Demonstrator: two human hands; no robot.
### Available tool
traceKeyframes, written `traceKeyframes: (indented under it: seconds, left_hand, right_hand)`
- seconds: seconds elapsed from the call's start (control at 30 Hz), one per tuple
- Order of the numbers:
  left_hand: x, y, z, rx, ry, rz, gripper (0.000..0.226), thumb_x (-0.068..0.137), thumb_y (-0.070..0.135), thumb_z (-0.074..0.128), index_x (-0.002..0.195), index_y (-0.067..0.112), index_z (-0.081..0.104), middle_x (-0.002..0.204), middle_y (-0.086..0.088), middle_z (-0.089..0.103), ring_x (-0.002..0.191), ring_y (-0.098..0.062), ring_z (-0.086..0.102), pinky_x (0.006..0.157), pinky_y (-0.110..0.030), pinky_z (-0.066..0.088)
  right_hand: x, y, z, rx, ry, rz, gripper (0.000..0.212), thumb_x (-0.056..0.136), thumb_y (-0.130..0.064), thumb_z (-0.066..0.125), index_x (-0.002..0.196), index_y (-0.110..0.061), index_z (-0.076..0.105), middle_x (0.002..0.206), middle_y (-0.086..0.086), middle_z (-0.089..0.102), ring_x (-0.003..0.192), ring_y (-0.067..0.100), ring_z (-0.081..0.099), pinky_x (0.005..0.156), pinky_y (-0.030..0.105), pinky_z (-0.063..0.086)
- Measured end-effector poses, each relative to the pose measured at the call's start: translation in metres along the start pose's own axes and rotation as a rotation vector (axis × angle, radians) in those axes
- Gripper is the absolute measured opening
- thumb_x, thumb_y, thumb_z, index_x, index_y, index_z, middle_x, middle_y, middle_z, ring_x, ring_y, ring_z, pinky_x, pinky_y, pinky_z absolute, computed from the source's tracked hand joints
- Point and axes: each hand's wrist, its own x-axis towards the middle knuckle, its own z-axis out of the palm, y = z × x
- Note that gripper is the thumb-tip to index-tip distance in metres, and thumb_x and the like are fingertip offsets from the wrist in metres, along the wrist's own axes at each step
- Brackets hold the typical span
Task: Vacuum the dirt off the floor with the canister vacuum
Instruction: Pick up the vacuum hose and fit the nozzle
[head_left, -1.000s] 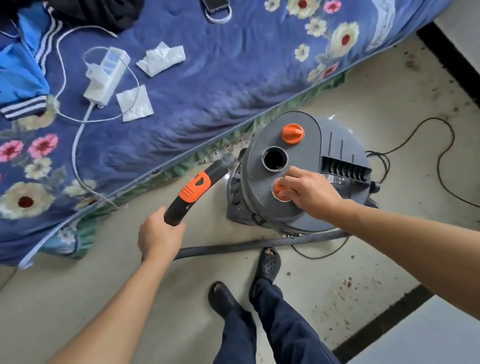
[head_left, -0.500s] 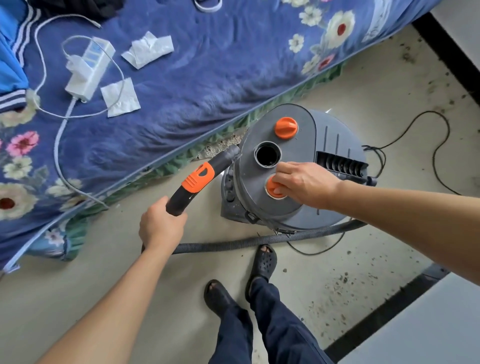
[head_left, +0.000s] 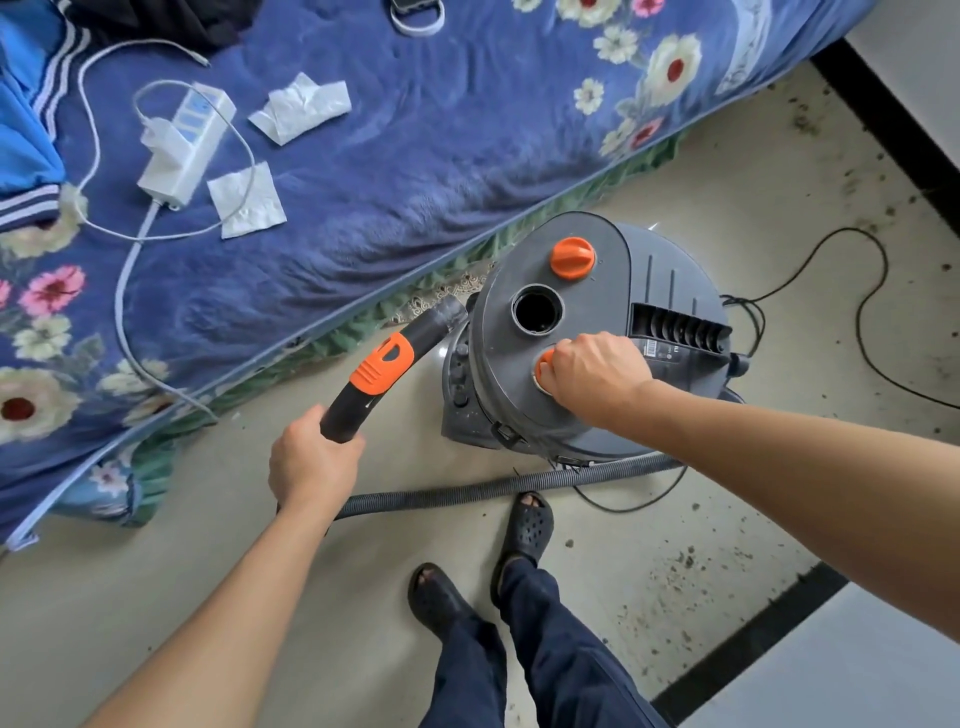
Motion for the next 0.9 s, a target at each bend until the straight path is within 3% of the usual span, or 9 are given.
traceKeyframes:
  seconds: [0.1, 0.17, 0.23, 0.33, 0.4, 0.5, 0.63, 0.9]
  left_hand:
    - [-0.001, -0.002, -0.001, -0.012, -0.009, -0.006, 0.012, 0.077, 0.015, 0.068, 0.078, 0.011, 0.057, 0.064, -0.003, 0.054, 0.072, -0.037, 0.053, 0.06, -0.033, 0.038]
    - [-0.001, -0.003, -0.002, -0.016, -0.008, -0.006, 0.013, 0.077, 0.016, 0.069, 0.077, 0.012, 0.057, 0.065, -0.004, 0.055, 0.072, -0.037, 0.053, 0.06, -0.033, 0.039]
    - [0.0, -0.003, -0.002, -0.019, -0.004, -0.001, 0.014, 0.077, 0.016, 0.069, 0.077, 0.012, 0.056, 0.065, -0.005, 0.056, 0.072, -0.037, 0.054, 0.06, -0.034, 0.04]
    - [0.001, -0.002, 0.0, -0.018, -0.005, 0.01, 0.015, 0.077, 0.016, 0.069, 0.075, 0.013, 0.055, 0.065, -0.006, 0.058, 0.072, -0.038, 0.054, 0.06, -0.035, 0.043]
    - [0.0, -0.001, 0.002, -0.017, -0.012, 0.012, 0.013, 0.077, 0.017, 0.069, 0.077, 0.013, 0.056, 0.066, -0.006, 0.058, 0.072, -0.038, 0.055, 0.061, -0.037, 0.046]
    - [-0.003, -0.001, 0.003, -0.019, -0.012, 0.013, 0.012, 0.077, 0.016, 0.069, 0.078, 0.014, 0.057, 0.064, -0.003, 0.055, 0.071, -0.037, 0.054, 0.06, -0.035, 0.042]
    - [-0.004, -0.003, 0.004, -0.016, -0.01, 0.013, 0.014, 0.077, 0.016, 0.069, 0.076, 0.013, 0.055, 0.064, -0.005, 0.055, 0.07, -0.037, 0.053, 0.058, -0.034, 0.039]
    - [-0.007, 0.002, 0.007, -0.025, -0.021, -0.004, 0.014, 0.077, 0.017, 0.069, 0.076, 0.013, 0.055, 0.065, -0.004, 0.057, 0.07, -0.037, 0.054, 0.061, -0.037, 0.046]
  right_hand:
    - [-0.001, 0.002, -0.003, 0.059, -0.041, 0.041, 0.03, 0.102, -0.027, 0.039, 0.076, -0.015, 0.05, 0.101, 0.017, 0.069, 0.093, 0.036, 0.064, 0.068, 0.032, 0.034]
    - [0.002, 0.011, -0.01, 0.167, -0.079, 0.076, 0.042, 0.102, -0.042, 0.04, 0.074, -0.012, 0.048, 0.092, 0.018, 0.063, 0.087, 0.034, 0.06, 0.068, 0.033, 0.036]
    - [0.01, 0.024, -0.024, 0.231, -0.006, 0.094, 0.049, 0.1, -0.054, 0.042, 0.079, -0.011, 0.055, 0.084, 0.013, 0.06, 0.083, 0.033, 0.06, 0.067, 0.034, 0.038]
    - [0.041, 0.044, -0.046, 0.311, 0.254, 0.146, 0.035, 0.098, -0.045, 0.051, 0.104, -0.011, 0.06, 0.103, 0.014, 0.065, 0.095, 0.039, 0.062, 0.07, 0.038, 0.04]
    - [0.064, 0.05, -0.056, 0.28, 0.244, 0.167, 0.037, 0.096, -0.04, 0.054, 0.118, -0.011, 0.06, 0.119, 0.016, 0.06, 0.105, 0.041, 0.059, 0.077, 0.04, 0.041]
    - [0.086, 0.052, -0.055, 0.127, 0.16, 0.105, 0.033, 0.097, -0.033, 0.053, 0.11, -0.005, 0.065, 0.117, 0.019, 0.058, 0.103, 0.042, 0.06, 0.073, 0.038, 0.039]
    - [0.091, 0.053, -0.055, 0.038, 0.178, 0.048, 0.029, 0.095, -0.024, 0.054, 0.1, 0.001, 0.066, 0.105, 0.025, 0.061, 0.093, 0.044, 0.061, 0.067, 0.037, 0.038]
    - [0.085, 0.045, -0.056, 0.107, 0.193, 0.107, 0.03, 0.097, -0.021, 0.053, 0.1, 0.006, 0.064, 0.106, 0.03, 0.064, 0.097, 0.045, 0.061, 0.072, 0.038, 0.038]
